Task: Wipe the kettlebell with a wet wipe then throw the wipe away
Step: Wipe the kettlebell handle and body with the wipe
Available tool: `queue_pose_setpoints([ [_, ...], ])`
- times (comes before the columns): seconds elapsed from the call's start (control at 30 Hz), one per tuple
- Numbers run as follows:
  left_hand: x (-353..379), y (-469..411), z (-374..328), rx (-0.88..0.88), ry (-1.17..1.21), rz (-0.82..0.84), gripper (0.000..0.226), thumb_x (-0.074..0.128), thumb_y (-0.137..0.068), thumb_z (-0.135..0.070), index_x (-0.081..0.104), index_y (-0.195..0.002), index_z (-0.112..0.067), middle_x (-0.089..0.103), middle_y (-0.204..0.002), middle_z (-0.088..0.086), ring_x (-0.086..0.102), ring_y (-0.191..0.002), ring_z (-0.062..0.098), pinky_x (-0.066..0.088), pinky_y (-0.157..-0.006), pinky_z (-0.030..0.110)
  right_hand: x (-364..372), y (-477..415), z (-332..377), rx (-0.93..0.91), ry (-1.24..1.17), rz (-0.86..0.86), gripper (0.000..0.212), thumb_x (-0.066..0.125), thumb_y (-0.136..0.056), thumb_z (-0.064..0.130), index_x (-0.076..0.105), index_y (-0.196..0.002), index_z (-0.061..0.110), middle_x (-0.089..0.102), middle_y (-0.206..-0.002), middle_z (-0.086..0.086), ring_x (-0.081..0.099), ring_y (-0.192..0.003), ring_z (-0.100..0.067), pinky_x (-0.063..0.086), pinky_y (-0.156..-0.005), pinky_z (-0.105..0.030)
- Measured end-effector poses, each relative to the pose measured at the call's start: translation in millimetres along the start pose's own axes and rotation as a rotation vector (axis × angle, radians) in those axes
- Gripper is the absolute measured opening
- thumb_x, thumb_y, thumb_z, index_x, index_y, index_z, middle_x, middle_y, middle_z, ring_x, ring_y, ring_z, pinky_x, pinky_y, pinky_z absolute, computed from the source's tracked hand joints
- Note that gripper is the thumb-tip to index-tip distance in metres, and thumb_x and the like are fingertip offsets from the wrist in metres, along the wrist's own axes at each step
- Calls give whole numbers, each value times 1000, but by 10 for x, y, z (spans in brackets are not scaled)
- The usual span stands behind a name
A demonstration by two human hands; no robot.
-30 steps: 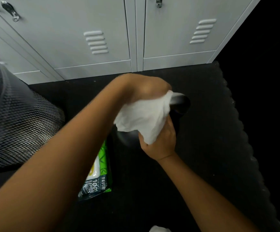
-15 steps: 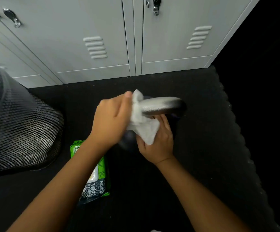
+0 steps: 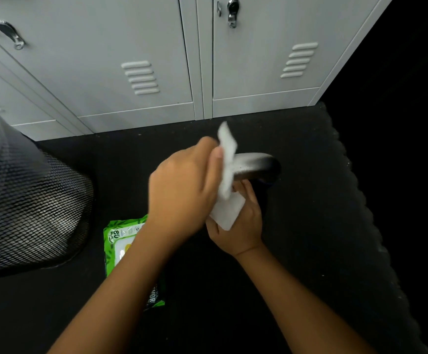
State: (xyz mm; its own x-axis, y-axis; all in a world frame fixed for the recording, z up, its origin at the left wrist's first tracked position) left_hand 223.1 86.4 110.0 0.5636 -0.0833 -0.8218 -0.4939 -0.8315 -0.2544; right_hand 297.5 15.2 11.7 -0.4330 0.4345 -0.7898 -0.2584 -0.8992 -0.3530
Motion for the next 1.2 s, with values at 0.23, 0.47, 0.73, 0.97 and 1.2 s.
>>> queue_pose_setpoints([
  [0.23, 193, 136, 613, -517, 662, 78, 26, 50, -88, -13, 41, -64, -15, 44, -59, -5, 47, -49, -4, 37, -53, 10, 37, -22, 0, -59, 179, 91, 49, 49, -80, 37, 53, -124, 17, 61, -120, -4, 51, -120, -26, 31, -111, -41],
  [0.47, -15, -22, 36, 63, 66, 50, 41, 28, -96, -41, 56, -75, -21, 54, -63, -5, 53, -59, 15, 43, -57, 36, 13, -26, 1, -49, 93, 33, 38, 60, -83, 31, 47, -117, 21, 65, -115, -4, 53, -115, -23, 33, -108, -41],
  [0.73, 166, 276, 511, -557, 702, -90, 25, 41, -98, -4, 51, -82, -20, 46, -76, -13, 53, -67, -10, 40, -64, 10, -12, -41, 11, -40, 98, 70, 34, 41, -93, 29, 62, -116, 15, 64, -116, -5, 54, -114, -26, 35, -107, -41],
  [0.97, 20, -119, 433, -313, 736, 486, 24, 47, -90, -15, 51, -68, -10, 52, -62, -5, 53, -54, -3, 41, -60, 8, 1, -23, 7, -19, 138, 79, 33, 45, -91, 30, 62, -115, 15, 65, -116, -7, 53, -114, -26, 34, -106, -42],
  [1.2, 257, 334, 615, -739, 718, -163, 28, 34, -100, -7, 44, -75, -15, 40, -66, 3, 39, -48, -1, 36, -49, 9, -9, -38, 11, -23, 140, 100, 38, 43, -87, 28, 62, -117, 14, 64, -116, -6, 52, -114, -26, 34, -106, -41],
])
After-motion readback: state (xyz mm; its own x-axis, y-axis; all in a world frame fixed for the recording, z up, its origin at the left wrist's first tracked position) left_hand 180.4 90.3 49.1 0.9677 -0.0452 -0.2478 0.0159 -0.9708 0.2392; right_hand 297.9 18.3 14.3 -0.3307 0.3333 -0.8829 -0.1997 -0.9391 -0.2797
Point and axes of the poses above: each hand's wrist, its own y-axis away from the middle knuckle, its own x-axis out of the palm, z = x × y, the point moved 4 cm from there along -y, towards the middle knuckle
